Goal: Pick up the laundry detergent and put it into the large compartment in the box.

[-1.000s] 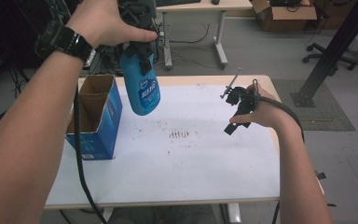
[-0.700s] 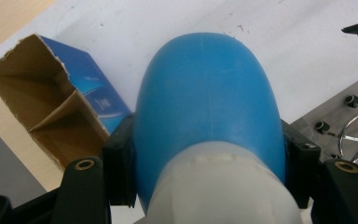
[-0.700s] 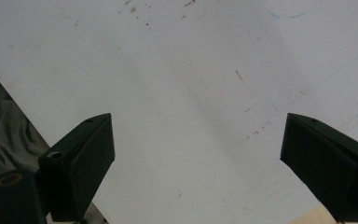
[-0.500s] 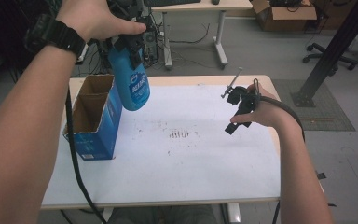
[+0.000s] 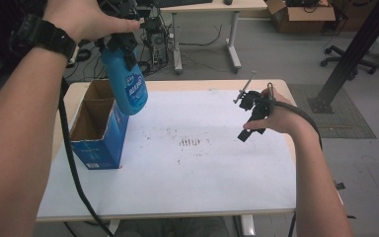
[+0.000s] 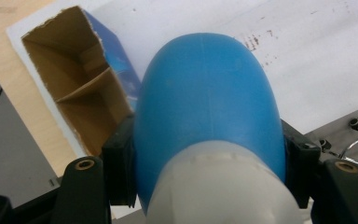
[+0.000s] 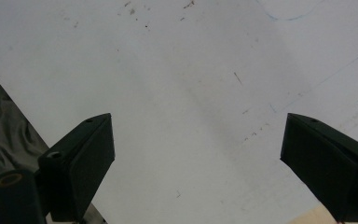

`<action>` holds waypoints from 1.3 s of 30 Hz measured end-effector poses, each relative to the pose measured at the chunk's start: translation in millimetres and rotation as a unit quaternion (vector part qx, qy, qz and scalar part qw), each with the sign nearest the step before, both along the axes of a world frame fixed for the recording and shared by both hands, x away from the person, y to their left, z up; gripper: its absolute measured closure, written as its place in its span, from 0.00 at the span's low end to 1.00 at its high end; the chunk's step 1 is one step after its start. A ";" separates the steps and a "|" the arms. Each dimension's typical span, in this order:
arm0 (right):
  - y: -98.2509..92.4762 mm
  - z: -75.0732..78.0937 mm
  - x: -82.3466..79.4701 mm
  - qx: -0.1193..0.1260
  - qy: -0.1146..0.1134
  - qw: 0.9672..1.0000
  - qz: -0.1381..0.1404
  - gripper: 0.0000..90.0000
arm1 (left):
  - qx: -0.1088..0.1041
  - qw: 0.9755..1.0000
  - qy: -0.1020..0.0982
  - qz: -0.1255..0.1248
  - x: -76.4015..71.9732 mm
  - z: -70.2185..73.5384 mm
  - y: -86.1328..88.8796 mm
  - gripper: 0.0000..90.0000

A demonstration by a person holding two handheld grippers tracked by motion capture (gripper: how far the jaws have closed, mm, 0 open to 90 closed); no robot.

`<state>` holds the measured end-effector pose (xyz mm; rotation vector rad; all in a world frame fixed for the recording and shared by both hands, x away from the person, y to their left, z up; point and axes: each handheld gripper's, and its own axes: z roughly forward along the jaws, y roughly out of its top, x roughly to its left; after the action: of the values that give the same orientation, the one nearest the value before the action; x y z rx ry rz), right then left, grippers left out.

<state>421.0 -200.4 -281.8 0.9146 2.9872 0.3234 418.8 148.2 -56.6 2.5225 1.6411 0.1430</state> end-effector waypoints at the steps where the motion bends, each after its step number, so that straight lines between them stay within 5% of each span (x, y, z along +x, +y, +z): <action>1: -0.2 0.2 0.0 0.001 0.000 1.000 0.000 0.11 | 0.001 1.000 0.001 0.003 0.0 0.0 2.3 0.42; 39: 1.5 -3.6 0.7 0.003 0.004 1.000 0.001 0.11 | 0.008 0.994 -0.007 0.107 1.5 -6.1 78.3 0.42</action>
<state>421.8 -198.9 -285.4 0.9150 2.9961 0.3302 420.4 226.5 -62.7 2.3448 1.9086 0.1962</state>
